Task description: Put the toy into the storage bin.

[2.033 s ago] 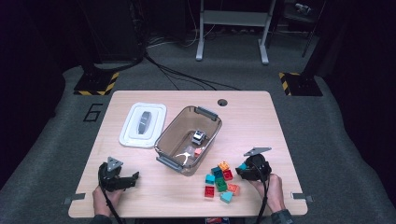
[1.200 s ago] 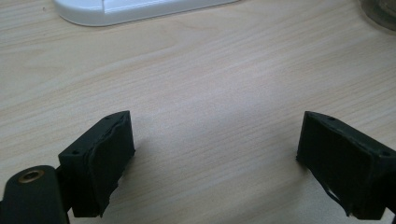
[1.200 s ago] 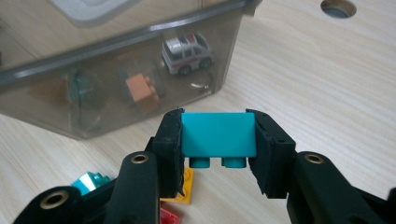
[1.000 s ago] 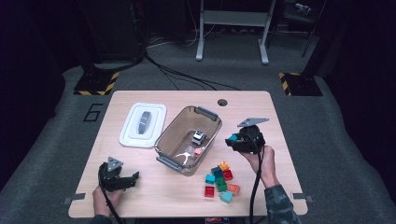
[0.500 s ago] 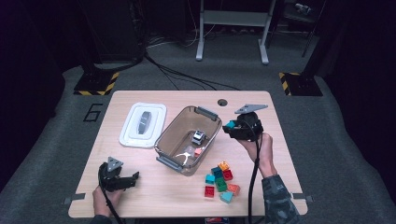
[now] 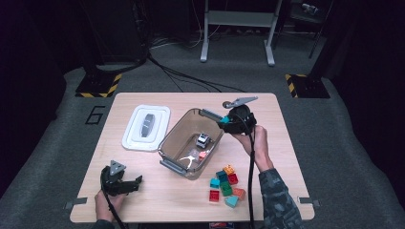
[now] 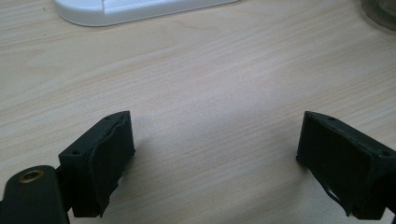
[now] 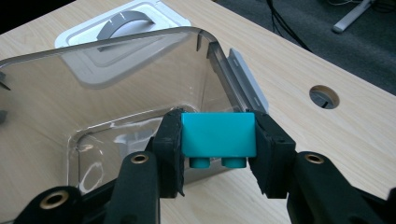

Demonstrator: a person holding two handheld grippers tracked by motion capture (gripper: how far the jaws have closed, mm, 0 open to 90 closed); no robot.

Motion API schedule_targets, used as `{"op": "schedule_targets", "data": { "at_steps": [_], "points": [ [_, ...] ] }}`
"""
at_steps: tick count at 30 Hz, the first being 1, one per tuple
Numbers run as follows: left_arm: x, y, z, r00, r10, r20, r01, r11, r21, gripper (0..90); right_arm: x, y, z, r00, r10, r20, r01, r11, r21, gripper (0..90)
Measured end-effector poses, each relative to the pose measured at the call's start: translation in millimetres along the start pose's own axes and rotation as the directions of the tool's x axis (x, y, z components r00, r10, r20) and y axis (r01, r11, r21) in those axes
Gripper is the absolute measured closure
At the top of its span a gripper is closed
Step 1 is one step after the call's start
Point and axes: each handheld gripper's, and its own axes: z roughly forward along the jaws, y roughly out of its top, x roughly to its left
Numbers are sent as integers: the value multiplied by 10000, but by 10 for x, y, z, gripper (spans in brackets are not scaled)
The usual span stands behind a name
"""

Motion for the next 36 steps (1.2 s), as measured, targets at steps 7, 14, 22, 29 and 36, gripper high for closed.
{"op": "schedule_targets", "data": {
  "at_steps": [7,14,22,29,36],
  "points": [
    [-4,-4,7,10000,-28,-7,28,9999,-98,107,67,58,197,9992,-313,-232,329,9968,730,587],
    [-4,-4,6,10000,-17,14,18,9999,-99,112,128,30,370,9980,-623,-81,628,9886,1371,587],
    [-3,-2,3,10000,-23,26,23,10000,-61,112,144,-1,403,9970,-752,-169,770,9827,1682,582],
    [-2,-2,3,10000,-18,28,18,10000,-57,112,124,-56,389,9989,-421,-225,450,9870,1545,481],
    [-2,-2,3,10000,-21,27,21,10000,-58,112,117,-154,219,9991,34,-425,1,9966,821,277]
  ]
}}
